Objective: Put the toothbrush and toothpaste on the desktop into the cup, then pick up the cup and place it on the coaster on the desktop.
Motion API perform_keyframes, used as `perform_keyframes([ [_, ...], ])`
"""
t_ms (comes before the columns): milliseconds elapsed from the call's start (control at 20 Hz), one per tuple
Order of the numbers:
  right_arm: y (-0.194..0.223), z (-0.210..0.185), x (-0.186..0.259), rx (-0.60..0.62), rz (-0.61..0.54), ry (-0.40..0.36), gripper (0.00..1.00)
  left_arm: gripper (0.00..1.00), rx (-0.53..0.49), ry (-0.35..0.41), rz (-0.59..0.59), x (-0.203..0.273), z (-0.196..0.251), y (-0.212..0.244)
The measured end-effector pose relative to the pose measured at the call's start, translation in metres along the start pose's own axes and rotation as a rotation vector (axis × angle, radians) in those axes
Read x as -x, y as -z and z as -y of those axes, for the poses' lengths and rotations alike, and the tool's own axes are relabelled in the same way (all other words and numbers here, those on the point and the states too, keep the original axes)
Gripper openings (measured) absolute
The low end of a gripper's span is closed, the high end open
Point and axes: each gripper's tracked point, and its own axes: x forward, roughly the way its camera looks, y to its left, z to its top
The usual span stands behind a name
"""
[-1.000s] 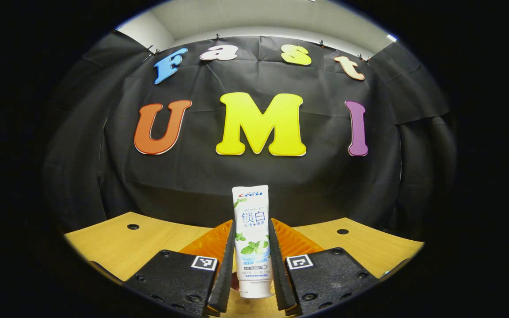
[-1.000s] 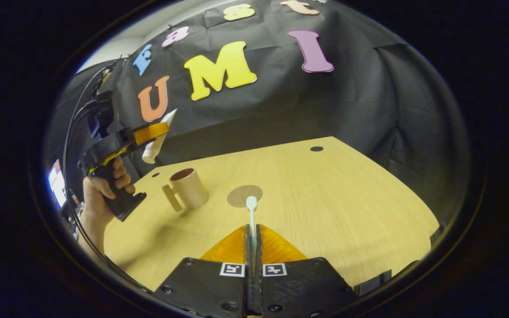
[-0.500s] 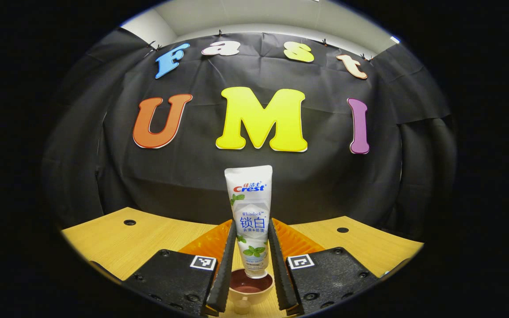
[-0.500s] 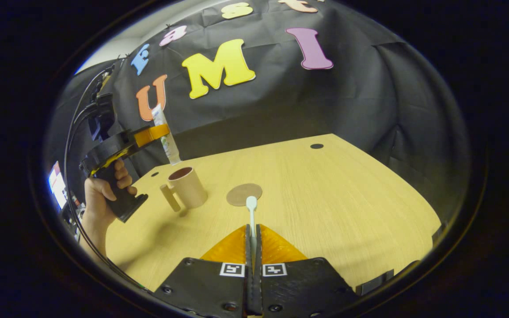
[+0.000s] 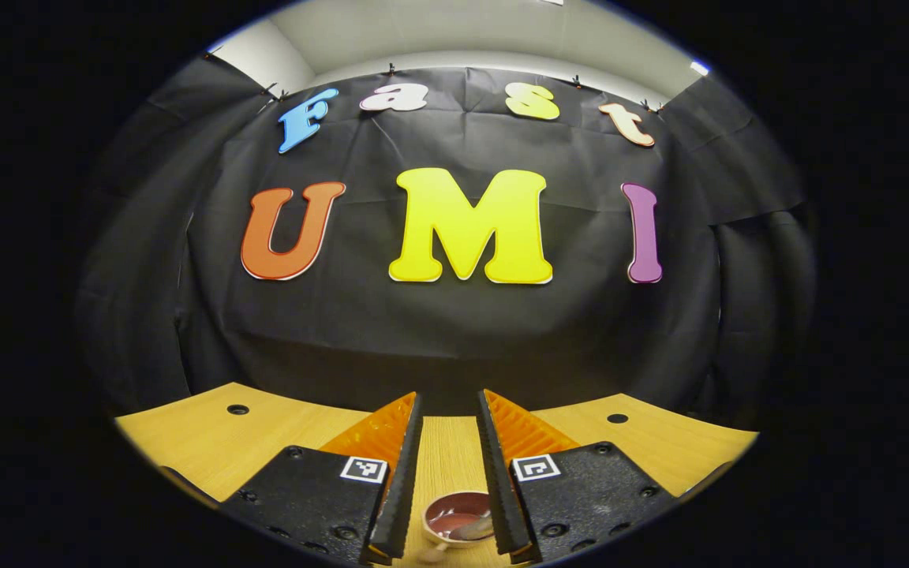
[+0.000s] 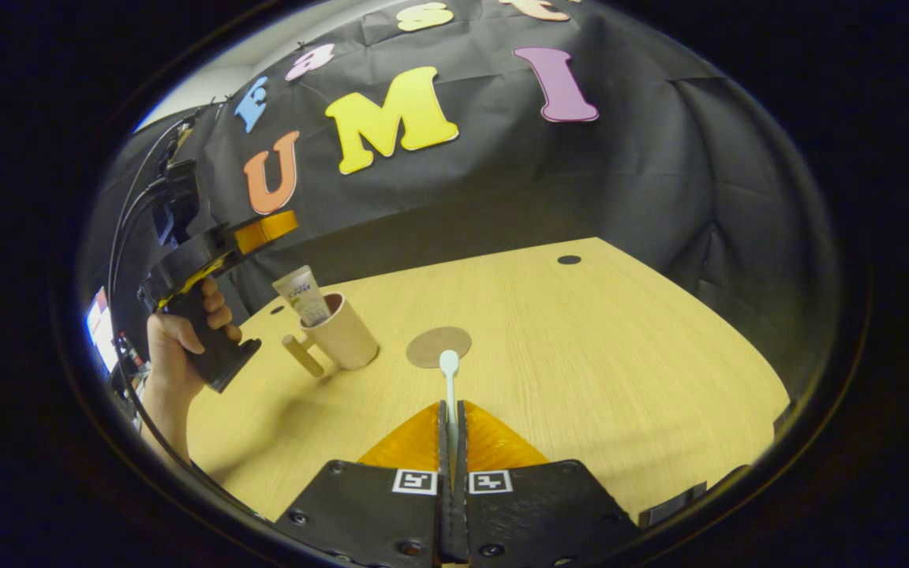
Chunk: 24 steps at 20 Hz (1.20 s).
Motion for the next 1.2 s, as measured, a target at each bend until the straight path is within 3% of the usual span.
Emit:
perform_keyframes([
  [100, 0.002, -0.003, 0.005, 0.009, 0.005, -0.008, 0.00, 0.47, 0.007, -0.010, -0.017, 0.002, -0.005, 0.005],
  [200, -0.004, -0.010, 0.005, 0.017, 0.017, -0.025, 0.00, 0.59, 0.008, -0.012, -0.036, 0.006, -0.010, 0.008],
  [300, -0.020, -0.021, 0.006, 0.024, 0.047, -0.054, 0.00, 0.86, 0.009, -0.024, -0.045, 0.012, -0.016, 0.007],
  [400, -0.044, -0.030, 0.005, 0.047, 0.099, -0.071, 0.00, 0.95, 0.022, -0.031, -0.036, 0.020, -0.023, 0.001],
  [650, -0.094, -0.070, -0.013, 0.109, 0.212, -0.151, 0.00, 0.98, 0.033, -0.071, -0.026, 0.045, -0.053, -0.004],
  [950, -0.155, -0.137, -0.053, 0.079, 0.342, -0.298, 0.00, 0.98, 0.014, -0.131, -0.046, 0.073, -0.096, 0.003],
  [1200, -0.174, -0.184, -0.090, 0.146, 0.432, -0.363, 0.00, 0.98, 0.015, -0.150, -0.051, 0.085, -0.115, 0.009],
])
